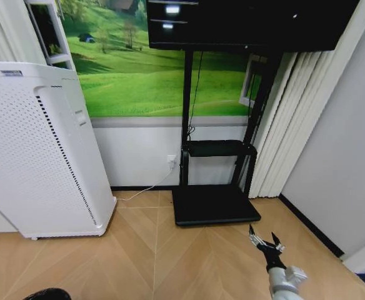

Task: Pick up the trash bin and place the garbage on the floor into it.

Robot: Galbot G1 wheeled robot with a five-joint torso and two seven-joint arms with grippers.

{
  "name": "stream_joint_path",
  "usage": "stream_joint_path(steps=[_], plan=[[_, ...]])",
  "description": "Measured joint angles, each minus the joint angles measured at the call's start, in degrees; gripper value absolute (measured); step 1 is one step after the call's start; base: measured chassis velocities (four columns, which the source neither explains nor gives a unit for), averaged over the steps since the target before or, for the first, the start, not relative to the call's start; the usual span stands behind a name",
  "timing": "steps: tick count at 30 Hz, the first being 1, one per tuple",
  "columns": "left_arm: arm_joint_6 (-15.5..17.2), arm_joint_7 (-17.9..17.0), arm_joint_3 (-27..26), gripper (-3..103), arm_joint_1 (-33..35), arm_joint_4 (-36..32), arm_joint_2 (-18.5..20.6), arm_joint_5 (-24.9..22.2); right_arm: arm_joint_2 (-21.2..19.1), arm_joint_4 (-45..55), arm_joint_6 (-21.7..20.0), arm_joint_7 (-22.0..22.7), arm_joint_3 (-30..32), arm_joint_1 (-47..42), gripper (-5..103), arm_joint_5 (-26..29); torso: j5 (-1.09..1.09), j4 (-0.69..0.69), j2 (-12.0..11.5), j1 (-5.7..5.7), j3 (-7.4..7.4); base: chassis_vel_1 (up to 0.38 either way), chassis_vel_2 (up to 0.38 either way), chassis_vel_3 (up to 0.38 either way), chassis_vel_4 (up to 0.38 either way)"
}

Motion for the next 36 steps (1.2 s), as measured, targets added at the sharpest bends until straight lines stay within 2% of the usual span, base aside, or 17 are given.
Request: stream_joint_path(steps=[9,12,14,15,17,18,20,22,24,26,28,29,30,31,32,34,36], plan=[[0.3,-0.22,0.7,3,0.11,0.72,-0.08,1.27,-0.24,-0.32,-0.58,0.01,0.02,1.05,100,0.23,0.01,0.0,0.0,0.0,0.0,0.0,0.0,0.0,0.0],[0.29,-0.25,0.46,11,-0.37,1.5,0.12,1.85,-0.02,-0.68,-0.57,0.01,-0.24,0.98,100,0.24,0.01,0.01,0.0,0.0,0.0,0.0,0.0,0.0,0.0],[0.27,-0.3,0.45,22,-0.62,1.89,0.3,2.35,-0.03,-1.01,-0.15,-0.03,-0.47,0.6,100,0.24,0.0,0.0,0.0,0.0,0.0,0.0,0.0,0.0,0.0],[0.27,-0.3,0.45,22,-0.62,1.89,0.3,2.35,-0.03,-1.01,-0.15,-0.03,-0.47,0.6,100,0.24,0.0,0.0,0.0,0.0,0.0,0.0,0.0,0.0,0.0],[-0.81,2.51,0.17,32,-1.13,3.08,0.17,7.25,0.01,-1.53,1.37,-0.29,-0.62,0.66,100,0.28,0.0,-0.01,0.0,0.0,0.0,0.0,0.0,0.0,0.0],[-0.81,2.51,0.17,32,-1.13,3.08,0.17,7.25,0.01,-1.53,1.37,-0.29,-0.62,0.66,100,0.28,0.0,-0.01,0.0,0.0,0.0,0.0,0.0,0.0,0.0],[-0.97,4.18,0.05,43,-1.24,3.39,-0.21,9.19,0.07,-1.83,1.78,-0.52,-0.62,0.68,100,0.09,-0.01,0.0,0.0,0.0,0.0,0.0,0.0,0.0,0.0],[-0.82,4.38,0.09,49,-1.01,3.29,-0.32,9.21,0.07,-1.88,1.8,-0.53,-0.64,0.68,100,-0.05,0.0,0.0,0.0,0.0,0.0,0.0,0.0,0.0,0.0],[-0.88,4.97,0.16,59,0.0,3.06,-0.64,9.69,-0.07,-2.0,1.66,-0.49,-0.66,1.04,100,-0.3,0.0,-0.01,0.0,0.0,0.0,0.0,0.0,0.0,0.0],[-0.97,5.05,0.17,59,0.24,3.02,-0.72,9.79,-0.12,-2.1,1.58,-0.46,-0.69,1.27,100,-0.32,0.0,-0.01,0.0,0.0,0.0,0.0,0.0,0.0,0.0],[-1.1,5.13,0.18,71,0.48,2.98,-0.83,9.86,-0.16,-2.18,1.47,-0.43,-0.71,1.52,100,-0.33,0.0,0.0,0.0,0.0,0.0,0.0,0.0,0.0,0.0],[-1.1,5.13,0.18,71,0.48,2.98,-0.83,9.86,-0.16,-2.18,1.47,-0.43,-0.71,1.52,100,-0.33,0.0,0.0,0.0,0.0,0.0,0.0,0.0,0.0,0.0],[-1.31,5.37,0.11,82,0.91,2.86,-1.02,9.92,-0.24,-2.32,1.23,-0.4,-0.74,1.91,100,-0.34,0.0,0.01,0.0,0.0,0.0,0.0,0.0,0.0,0.0],[-1.82,6.16,-0.5,86,2.16,2.31,-1.48,9.93,-0.36,-2.48,0.64,-0.37,-0.88,2.64,100,-0.3,-0.01,0.0,0.0,0.0,0.0,0.0,0.0,0.0,0.0],[-1.82,6.16,-0.5,86,2.16,2.31,-1.48,9.93,-0.36,-2.48,0.64,-0.37,-0.88,2.64,100,-0.3,-0.01,0.0,0.0,0.0,0.0,0.0,0.0,0.0,0.0],[-3.04,8.6,-1.99,92,3.79,0.91,-2.26,11.5,-0.35,-2.65,-0.08,-0.36,-1.39,3.54,100,-0.29,0.01,0.01,0.0,0.0,0.0,0.0,0.0,0.0,0.0],[-6.86,16.31,-4.76,99,4.52,-0.98,-3.23,18.44,-0.37,-2.18,-1.82,-1.93,-1.54,2.94,100,-0.7,0.0,0.02,0.0,0.0,0.0,0.0,0.0,0.0,0.0]])
